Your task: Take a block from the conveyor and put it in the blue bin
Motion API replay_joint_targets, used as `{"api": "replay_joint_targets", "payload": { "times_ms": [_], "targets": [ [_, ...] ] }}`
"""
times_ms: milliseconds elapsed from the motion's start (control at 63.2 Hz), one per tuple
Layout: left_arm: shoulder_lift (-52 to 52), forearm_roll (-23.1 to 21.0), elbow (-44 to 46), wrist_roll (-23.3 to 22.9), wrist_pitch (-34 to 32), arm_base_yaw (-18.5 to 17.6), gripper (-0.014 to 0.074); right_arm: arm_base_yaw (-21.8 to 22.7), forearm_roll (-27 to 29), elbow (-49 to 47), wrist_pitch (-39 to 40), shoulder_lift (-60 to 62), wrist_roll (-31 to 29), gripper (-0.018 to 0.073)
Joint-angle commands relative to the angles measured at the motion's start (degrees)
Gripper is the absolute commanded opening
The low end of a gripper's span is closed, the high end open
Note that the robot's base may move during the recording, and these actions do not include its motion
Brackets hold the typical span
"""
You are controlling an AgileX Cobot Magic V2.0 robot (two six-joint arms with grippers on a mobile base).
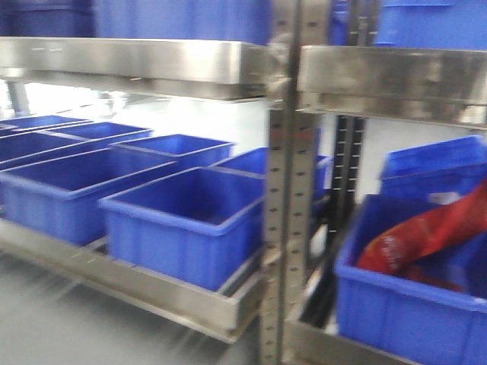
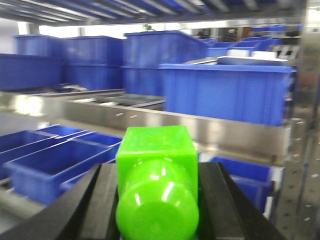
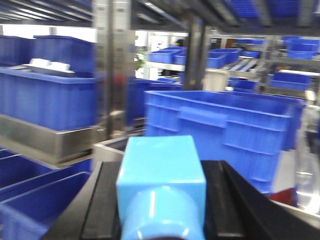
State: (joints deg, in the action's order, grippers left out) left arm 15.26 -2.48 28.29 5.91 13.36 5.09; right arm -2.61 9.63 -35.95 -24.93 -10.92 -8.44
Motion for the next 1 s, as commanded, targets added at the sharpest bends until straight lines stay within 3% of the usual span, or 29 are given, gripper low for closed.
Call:
{"api": "replay_joint_targets", "payload": {
  "times_ms": [0,981],
  "targets": [
    [0.0,-0.4,0.1,-0.2,-1.1,0.1,-0.0111,0.1,-0.2,0.1,0.9,0.2,-0.1,-0.0162],
    [0.0,-0.4,0.1,-0.2,-1.1,0.1,-0.0111,0.1,-0.2,0.1,0.9,0.2,-0.1,-0.0162]
  ]
}}
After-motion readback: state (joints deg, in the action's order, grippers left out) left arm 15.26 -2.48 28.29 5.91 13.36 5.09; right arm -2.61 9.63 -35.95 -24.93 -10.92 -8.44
